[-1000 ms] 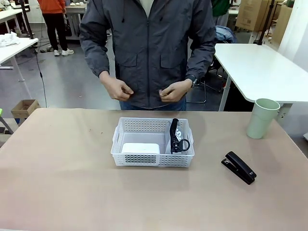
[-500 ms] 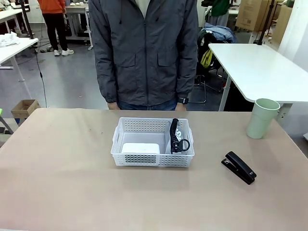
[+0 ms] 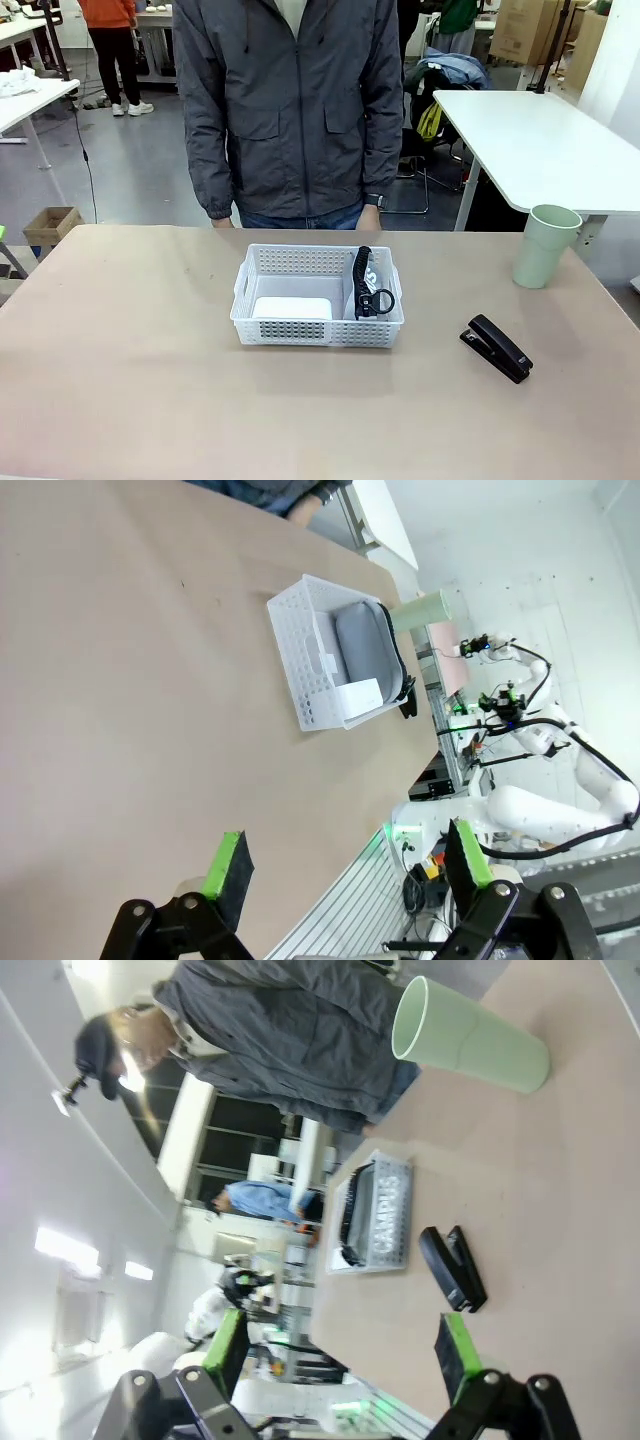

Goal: Efficiently arrange items inside the basket to fit them all.
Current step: Pick up the Stapler and place it inside the Organizing basket.

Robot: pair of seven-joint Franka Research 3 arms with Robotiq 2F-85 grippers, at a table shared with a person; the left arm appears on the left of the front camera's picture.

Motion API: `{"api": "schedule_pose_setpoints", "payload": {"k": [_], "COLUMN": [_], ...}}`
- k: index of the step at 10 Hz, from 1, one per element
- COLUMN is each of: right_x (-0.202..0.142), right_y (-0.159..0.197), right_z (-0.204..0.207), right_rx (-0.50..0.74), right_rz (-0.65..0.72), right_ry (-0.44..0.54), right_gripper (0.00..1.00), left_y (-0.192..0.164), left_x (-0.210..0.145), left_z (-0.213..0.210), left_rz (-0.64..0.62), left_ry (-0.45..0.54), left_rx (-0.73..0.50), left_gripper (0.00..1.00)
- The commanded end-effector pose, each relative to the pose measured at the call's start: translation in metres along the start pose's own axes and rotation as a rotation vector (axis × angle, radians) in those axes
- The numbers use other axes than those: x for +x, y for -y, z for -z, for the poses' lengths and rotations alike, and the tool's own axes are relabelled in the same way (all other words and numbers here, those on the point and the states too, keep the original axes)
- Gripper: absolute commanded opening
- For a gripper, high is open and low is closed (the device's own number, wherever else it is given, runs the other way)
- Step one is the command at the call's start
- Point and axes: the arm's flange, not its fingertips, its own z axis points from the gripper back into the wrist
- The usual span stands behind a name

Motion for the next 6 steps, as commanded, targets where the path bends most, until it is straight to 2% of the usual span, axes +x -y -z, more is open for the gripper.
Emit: {"api": "schedule_pose_setpoints", "payload": {"k": [1,3,5,6], "right_x": [-0.034,-0.049,-0.07,-0.086], "right_y": [-0.044,-0.071,-0.09,-0.095], "right_z": [0.056,0.113,0.174,0.201], "right_rx": [-0.217,-0.431,-0.635,-0.682], "right_rz": [-0.207,-0.42,-0.538,-0.627], "right_ry": [-0.092,-0.207,-0.291,-0.353], "right_gripper": [1.0,1.0,1.0,1.0], "left_y": [0.003,0.003,0.003,0.003], "left_x": [-0.002,-0.002,-0.002,-0.002], "left_z": [-0.001,-0.001,-0.001,-0.001], "left_rz": [-0.012,-0.012,-0.012,-0.012], "left_ry": [-0.009,-0.009,-0.009,-0.009], "left_rx": [-0.006,-0.006,-0.006,-0.006], "left_gripper": [1.0,1.0,1.0,1.0]}}
